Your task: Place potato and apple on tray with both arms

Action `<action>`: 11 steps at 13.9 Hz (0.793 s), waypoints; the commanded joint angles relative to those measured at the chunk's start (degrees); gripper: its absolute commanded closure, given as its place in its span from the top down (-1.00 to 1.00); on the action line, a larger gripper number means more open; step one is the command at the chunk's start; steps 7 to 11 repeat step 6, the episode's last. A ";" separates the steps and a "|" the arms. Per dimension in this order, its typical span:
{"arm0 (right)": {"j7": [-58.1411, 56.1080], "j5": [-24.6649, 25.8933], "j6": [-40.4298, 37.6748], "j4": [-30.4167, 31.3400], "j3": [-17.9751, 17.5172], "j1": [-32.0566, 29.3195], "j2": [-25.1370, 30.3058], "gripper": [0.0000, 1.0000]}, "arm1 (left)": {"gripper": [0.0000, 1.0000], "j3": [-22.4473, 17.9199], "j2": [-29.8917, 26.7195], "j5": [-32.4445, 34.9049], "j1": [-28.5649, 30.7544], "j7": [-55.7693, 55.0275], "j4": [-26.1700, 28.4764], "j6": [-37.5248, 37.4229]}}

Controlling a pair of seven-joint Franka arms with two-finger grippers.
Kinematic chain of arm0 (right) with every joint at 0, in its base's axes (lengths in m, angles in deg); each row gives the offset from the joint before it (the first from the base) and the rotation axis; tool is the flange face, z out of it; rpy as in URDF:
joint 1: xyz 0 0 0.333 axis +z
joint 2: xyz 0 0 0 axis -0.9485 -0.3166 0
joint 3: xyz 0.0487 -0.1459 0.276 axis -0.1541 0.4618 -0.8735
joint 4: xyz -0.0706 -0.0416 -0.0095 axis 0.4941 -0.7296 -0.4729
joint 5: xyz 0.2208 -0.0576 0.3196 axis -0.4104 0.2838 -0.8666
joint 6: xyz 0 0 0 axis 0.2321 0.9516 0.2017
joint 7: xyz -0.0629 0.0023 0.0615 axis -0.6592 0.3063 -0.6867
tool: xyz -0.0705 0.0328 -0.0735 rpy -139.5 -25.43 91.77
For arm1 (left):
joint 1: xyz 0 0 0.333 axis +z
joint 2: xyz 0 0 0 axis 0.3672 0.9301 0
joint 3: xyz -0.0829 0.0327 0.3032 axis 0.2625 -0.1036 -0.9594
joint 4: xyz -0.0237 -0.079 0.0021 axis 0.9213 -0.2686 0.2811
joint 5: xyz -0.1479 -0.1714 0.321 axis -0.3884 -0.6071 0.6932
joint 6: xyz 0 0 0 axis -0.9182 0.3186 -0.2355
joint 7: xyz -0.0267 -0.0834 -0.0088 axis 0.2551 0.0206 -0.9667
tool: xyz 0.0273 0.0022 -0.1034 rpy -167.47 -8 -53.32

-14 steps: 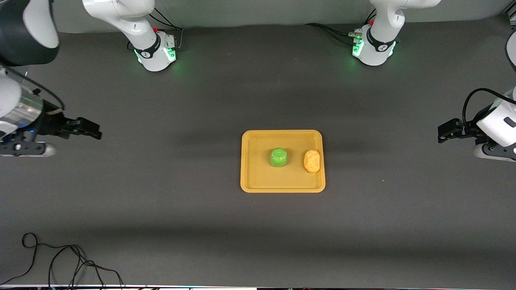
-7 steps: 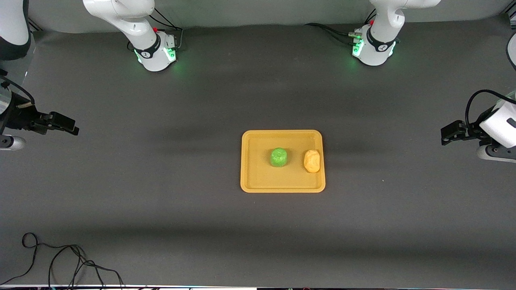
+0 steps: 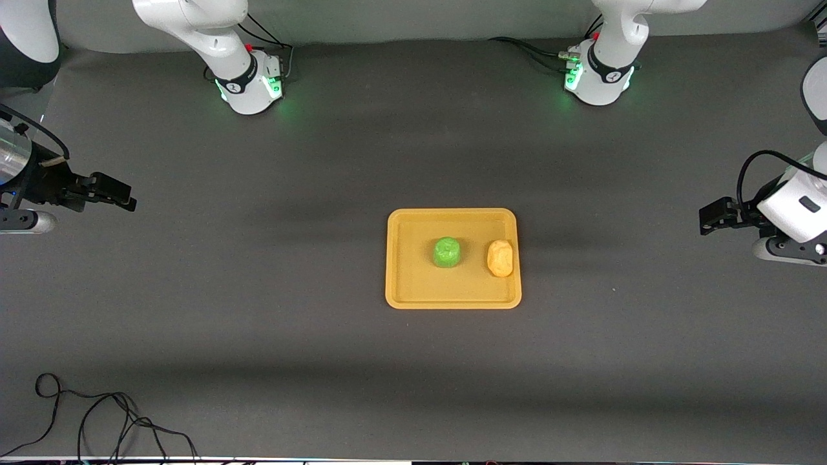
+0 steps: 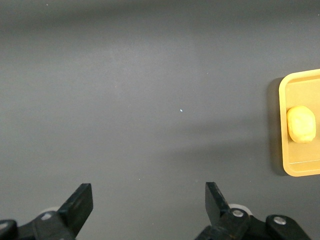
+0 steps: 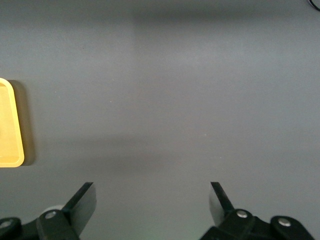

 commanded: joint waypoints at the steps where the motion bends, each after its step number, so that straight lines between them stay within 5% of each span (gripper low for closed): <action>1: -0.76 -0.59 0.49 1.01 0.42 0.21 1.06 1.00 | 0.99 0.32 -1.15 0.06 0.13 -2.53 -0.36 -1.23; 11: -1.03 -0.77 0.49 0.57 0.51 0.12 0.80 1.00 | 1.00 0.49 -1.41 -1.08 -0.49 -2.35 -0.90 -0.71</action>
